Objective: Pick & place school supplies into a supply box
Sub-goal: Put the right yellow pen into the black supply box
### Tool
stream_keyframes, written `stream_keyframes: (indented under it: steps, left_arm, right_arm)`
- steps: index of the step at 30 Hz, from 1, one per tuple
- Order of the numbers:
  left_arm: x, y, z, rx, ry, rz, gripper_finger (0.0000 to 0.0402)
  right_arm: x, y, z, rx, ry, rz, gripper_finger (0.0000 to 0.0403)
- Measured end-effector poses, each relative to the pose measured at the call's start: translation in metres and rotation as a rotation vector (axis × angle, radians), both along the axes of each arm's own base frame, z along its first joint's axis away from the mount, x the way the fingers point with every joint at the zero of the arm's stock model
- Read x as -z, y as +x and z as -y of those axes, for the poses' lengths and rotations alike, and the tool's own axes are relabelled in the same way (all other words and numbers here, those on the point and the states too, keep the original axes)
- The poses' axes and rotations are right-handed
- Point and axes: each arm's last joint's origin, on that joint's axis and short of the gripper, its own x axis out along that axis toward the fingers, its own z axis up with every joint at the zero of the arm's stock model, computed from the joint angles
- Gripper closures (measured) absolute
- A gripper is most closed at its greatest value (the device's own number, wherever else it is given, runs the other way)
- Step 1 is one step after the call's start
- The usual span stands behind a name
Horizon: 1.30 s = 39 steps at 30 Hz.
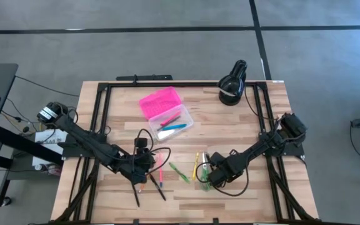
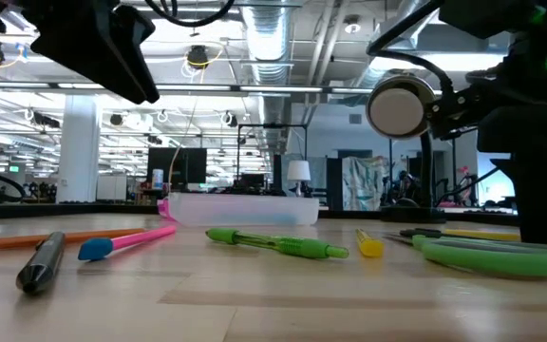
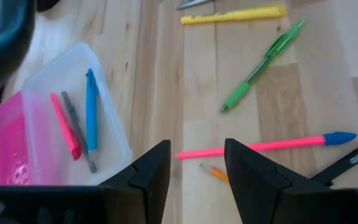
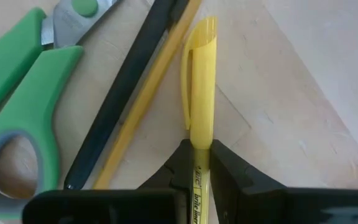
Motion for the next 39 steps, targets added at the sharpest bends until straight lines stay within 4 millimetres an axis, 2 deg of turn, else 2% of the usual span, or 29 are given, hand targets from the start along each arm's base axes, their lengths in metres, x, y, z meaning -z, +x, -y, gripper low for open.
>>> stream_keyframes:
  steps: [5, 7, 15, 20, 23, 27, 33, 39]
  left_arm:
    - [0.002, -0.005, 0.0, -0.036, -0.002, -0.024, 0.0255]
    - [0.002, -0.007, 0.001, -0.052, 0.007, -0.021, 0.0255]
    - [0.004, -0.017, 0.006, -0.098, 0.037, -0.014, 0.0255]
    - [0.004, -0.024, 0.008, -0.146, 0.06, 0.006, 0.0255]
    - [0.009, -0.028, 0.009, -0.171, 0.07, 0.026, 0.0255]
    - [0.02, -0.035, 0.006, -0.219, 0.064, 0.034, 0.0255]
    - [0.032, -0.039, 0.002, -0.278, 0.029, 0.045, 0.0255]
    - [0.034, -0.041, 0.002, -0.291, 0.021, 0.049, 0.0255]
  right_arm:
    - [-0.007, -0.003, 0.002, -0.002, -0.02, 0.015, 0.0386]
    - [-0.01, -0.009, 0.005, -0.013, -0.077, 0.001, 0.0386]
    - [-0.035, -0.015, 0.01, -0.009, -0.114, 0.073, 0.0386]
    - [-0.047, -0.013, 0.016, -0.122, -0.178, 0.132, 0.0387]
    - [-0.052, -0.005, 0.025, -0.219, -0.222, 0.169, 0.0385]
    - [-0.055, 0.015, 0.041, -0.392, -0.261, 0.221, 0.0384]
    - [-0.061, 0.048, 0.077, -0.546, -0.318, 0.326, 0.0384]
    - [-0.067, 0.068, 0.111, -0.693, -0.387, 0.384, 0.0384]
